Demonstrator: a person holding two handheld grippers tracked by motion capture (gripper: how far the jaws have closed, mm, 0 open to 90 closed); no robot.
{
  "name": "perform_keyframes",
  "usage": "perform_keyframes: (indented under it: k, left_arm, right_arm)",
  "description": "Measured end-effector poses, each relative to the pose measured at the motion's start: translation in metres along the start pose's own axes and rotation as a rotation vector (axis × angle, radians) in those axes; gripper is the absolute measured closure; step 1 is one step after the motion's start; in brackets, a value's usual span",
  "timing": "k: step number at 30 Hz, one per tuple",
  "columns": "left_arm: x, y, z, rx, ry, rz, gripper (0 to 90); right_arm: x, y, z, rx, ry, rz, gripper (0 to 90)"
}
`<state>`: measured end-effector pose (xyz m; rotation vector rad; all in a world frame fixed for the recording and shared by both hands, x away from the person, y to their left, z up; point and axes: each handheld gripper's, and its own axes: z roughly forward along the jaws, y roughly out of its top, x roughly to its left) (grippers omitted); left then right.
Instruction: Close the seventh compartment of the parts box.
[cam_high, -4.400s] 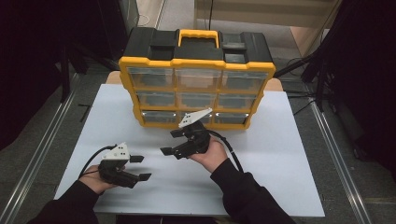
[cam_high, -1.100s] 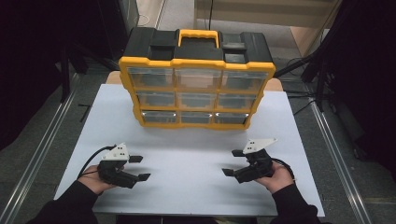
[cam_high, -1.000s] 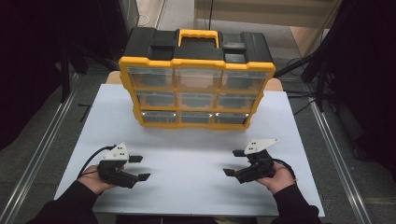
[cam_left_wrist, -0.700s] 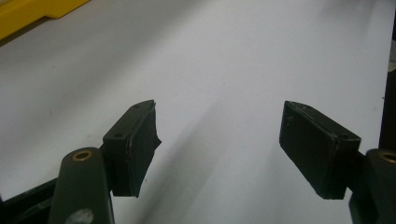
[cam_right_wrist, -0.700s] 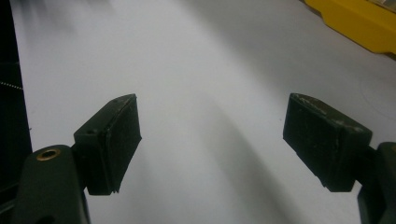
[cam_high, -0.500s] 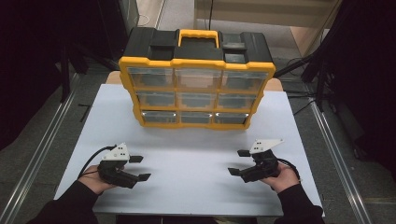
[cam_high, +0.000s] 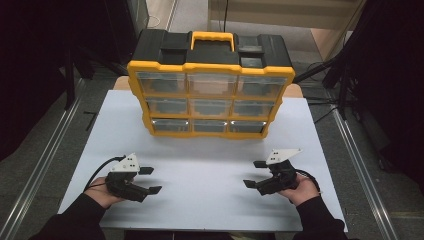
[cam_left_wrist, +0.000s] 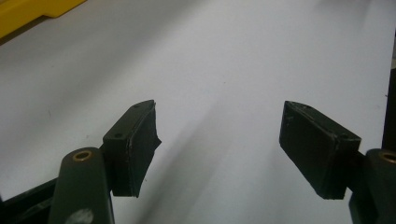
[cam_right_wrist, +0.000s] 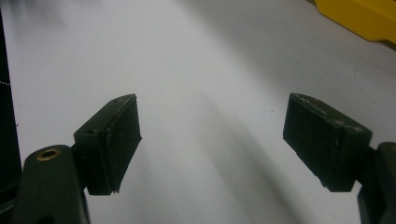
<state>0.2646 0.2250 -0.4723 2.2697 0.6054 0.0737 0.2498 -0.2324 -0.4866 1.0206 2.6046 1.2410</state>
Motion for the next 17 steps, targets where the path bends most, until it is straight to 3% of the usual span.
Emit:
perform_keyframes:
  k: [14,16,17]
  left_arm:
    - [0.0001,-0.0002,0.0008,-0.002,-0.001,0.001,27.6]
    - [0.0003,0.0005,-0.0004,0.023,0.003,0.008,27.7]
    - [0.0002,-0.0002,0.0009,0.005,-0.002,0.003,27.6]
  right_arm:
    - [0.0016,0.0,0.0015,0.017,0.008,-0.004,20.3]
    - [0.0016,-0.0001,0.0016,0.021,0.009,-0.003,20.3]
    - [0.0014,-0.0002,0.0018,0.022,0.01,-0.003,20.2]
